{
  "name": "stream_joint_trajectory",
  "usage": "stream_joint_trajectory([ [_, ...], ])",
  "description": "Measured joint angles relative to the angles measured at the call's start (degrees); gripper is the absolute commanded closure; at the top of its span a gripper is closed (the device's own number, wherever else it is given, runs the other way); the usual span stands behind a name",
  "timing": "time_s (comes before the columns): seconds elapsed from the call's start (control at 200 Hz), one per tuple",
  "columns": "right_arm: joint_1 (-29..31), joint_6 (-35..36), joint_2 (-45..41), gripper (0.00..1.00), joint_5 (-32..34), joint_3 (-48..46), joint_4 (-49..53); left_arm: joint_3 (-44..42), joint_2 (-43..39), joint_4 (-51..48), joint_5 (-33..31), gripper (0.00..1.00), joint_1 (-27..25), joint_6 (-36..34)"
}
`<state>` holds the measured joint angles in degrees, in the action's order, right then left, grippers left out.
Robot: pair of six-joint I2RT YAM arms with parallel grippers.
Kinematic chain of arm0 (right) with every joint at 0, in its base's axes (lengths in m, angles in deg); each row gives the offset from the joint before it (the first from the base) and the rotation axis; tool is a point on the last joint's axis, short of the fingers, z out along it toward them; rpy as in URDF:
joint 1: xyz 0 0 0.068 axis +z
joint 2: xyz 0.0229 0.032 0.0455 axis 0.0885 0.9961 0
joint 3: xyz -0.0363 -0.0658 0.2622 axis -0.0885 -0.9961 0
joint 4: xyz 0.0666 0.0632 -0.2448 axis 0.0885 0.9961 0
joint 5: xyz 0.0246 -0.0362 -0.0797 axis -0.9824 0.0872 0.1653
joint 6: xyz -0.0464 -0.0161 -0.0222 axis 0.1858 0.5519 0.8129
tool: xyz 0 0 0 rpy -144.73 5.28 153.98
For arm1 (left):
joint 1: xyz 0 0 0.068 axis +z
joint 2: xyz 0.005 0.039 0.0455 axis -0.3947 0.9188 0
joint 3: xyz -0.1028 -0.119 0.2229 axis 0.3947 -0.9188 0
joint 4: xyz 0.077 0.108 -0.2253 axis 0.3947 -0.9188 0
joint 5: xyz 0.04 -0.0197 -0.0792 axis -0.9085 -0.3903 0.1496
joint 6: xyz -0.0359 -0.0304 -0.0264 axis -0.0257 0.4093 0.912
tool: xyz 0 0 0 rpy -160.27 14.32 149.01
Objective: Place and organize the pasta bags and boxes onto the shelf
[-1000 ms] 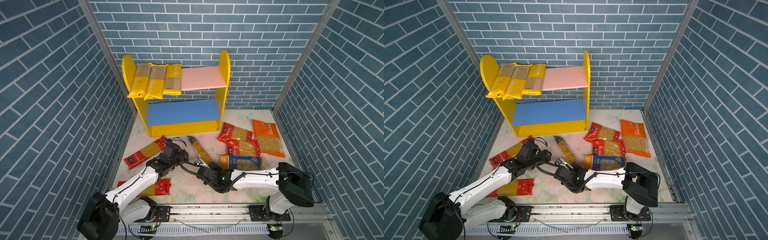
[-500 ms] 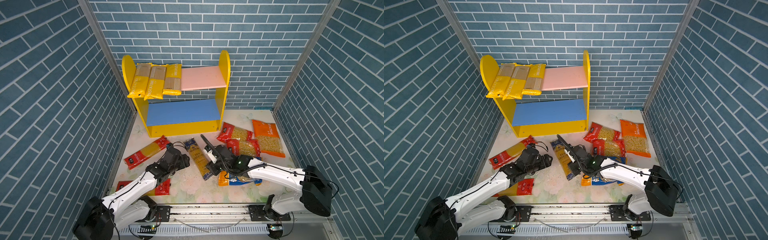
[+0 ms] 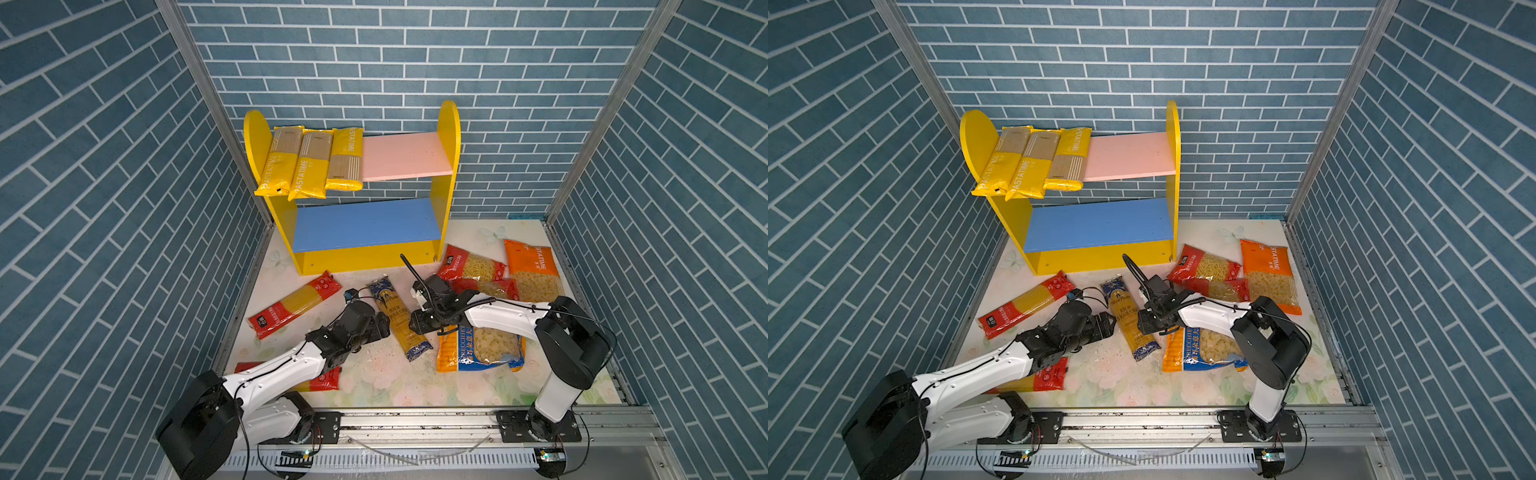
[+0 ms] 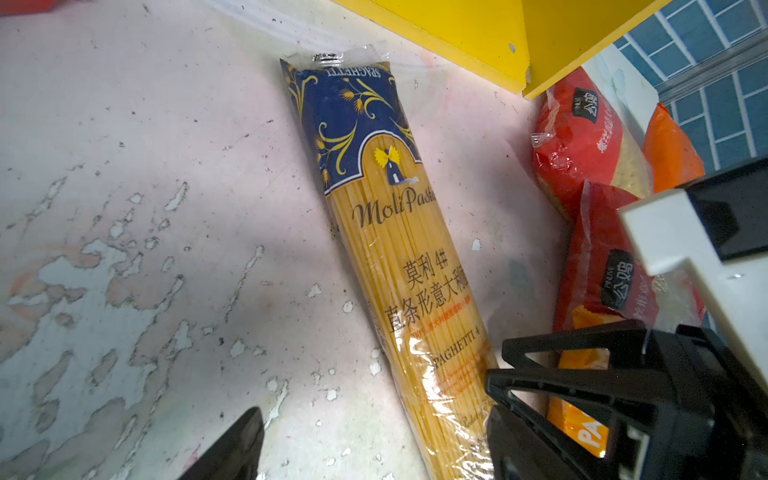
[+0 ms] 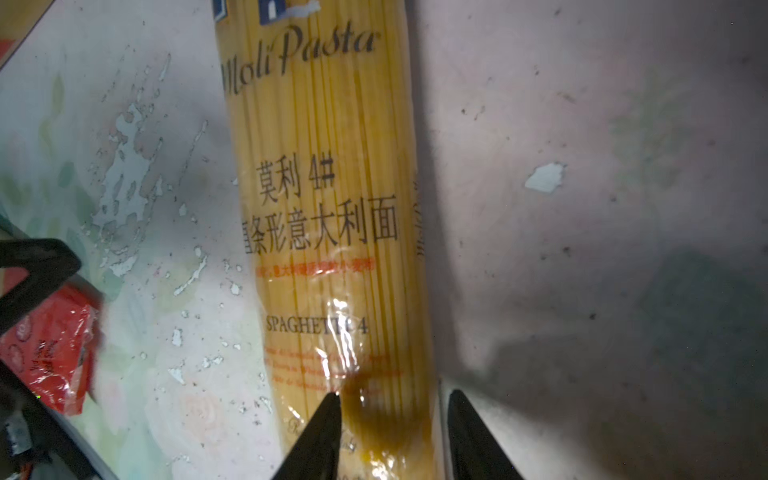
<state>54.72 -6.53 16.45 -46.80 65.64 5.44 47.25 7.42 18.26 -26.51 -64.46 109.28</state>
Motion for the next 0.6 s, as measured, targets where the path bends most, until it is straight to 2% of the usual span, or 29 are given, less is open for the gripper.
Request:
stream_joint_trajectory([
  [0.16,1.73,-3.98,0.0,0.63,-2.67,-0.07,-2.12,-0.46,1.97,0.66,1.05,0.16,0.44,-0.26],
  [0.335,4.04,-6.49,-0.39,0.6,-7.1,-1.09,-4.26,-0.57,4.46,2.12,2.21,0.22,0.63,-0.31],
  [0.6,-1.03,-6.86,-3.74,0.59,-6.36,-1.62,-1.51,-0.57,5.05,5.2,3.06,0.3,1.07,-0.7],
])
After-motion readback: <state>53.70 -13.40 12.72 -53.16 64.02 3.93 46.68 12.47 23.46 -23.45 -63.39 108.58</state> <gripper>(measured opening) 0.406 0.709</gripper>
